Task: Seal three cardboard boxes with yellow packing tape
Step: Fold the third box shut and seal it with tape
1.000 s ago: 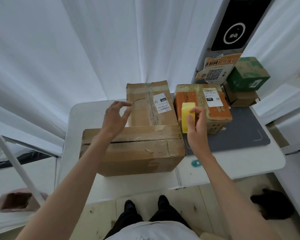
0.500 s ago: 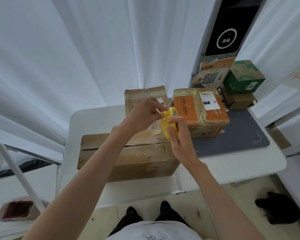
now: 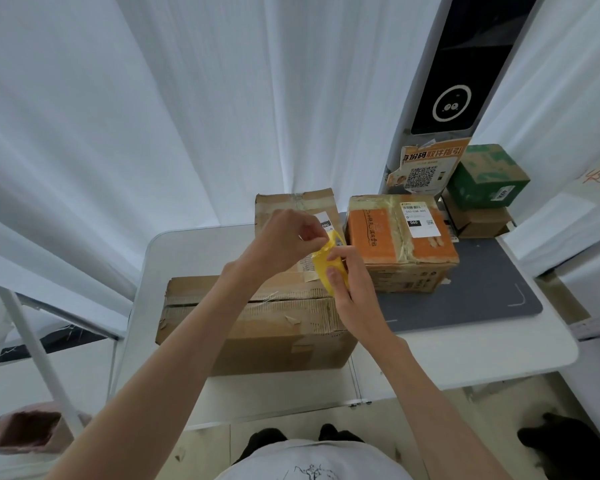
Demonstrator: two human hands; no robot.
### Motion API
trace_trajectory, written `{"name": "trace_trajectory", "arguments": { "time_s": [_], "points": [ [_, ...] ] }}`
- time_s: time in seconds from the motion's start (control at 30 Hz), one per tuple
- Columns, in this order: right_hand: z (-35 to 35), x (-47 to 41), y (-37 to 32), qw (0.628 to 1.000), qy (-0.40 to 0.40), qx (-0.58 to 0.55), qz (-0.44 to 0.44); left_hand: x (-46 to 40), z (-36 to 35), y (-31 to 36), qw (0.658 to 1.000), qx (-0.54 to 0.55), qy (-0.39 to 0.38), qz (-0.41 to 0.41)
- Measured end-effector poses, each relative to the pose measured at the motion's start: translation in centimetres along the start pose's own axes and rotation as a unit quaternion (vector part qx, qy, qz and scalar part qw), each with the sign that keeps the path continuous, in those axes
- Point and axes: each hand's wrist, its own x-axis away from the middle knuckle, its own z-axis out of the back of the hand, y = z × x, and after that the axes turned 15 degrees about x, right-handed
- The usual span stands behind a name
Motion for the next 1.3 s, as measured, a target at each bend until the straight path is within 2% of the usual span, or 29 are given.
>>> {"name": "trace_trajectory", "arguments": {
  "time_s": [0.27,0.4,0.5,0.63,0.73,0.87,0.97,1.2,1.3],
  "points": [
    [1.7,-0.2,-0.9,1.0,0.013,-0.009,-0.018,-1.5,0.3,1.1,0.998,0.028,-0.054,0.027],
    [2.7,-0.2,-2.6,0.995,-0.002,-0.07,-0.066,-2.8,0.7,1.9,0.995,0.013,-0.065,0.072],
    [3.2,-0.2,-4.0,0.988,-0.008,-0.111,-0.106,-3.5,0.6,2.8,0.993,-0.03,-0.091,0.073],
    [4.3,0.2,-4.2,0.971,-0.058,-0.148,-0.179,-4.0,1.9,3.9,0.995,-0.003,-0.073,0.071],
    [5.7,0.9,-4.0,0.949,-0.076,-0.199,-0.234,-4.4,3.2,4.0,0.993,-0.032,-0.096,0.068],
    [6.0,1.6,-4.2,0.93,-0.143,-0.223,-0.254,-4.7,3.2,4.0,0.995,-0.045,-0.079,0.039],
    [6.0,2.0,-4.3,0.93,-0.155,-0.204,-0.262,-4.3,2.2,4.1,0.995,-0.065,-0.067,0.034],
    [4.9,4.6,-4.9,0.939,-0.112,-0.159,-0.282,-3.2,-0.6,3.4,0.986,-0.135,-0.093,0.027],
    [4.0,6.3,-4.9,0.928,-0.094,-0.162,-0.321,-2.3,-1.3,2.9,0.988,-0.131,-0.08,0.02]
  ]
}}
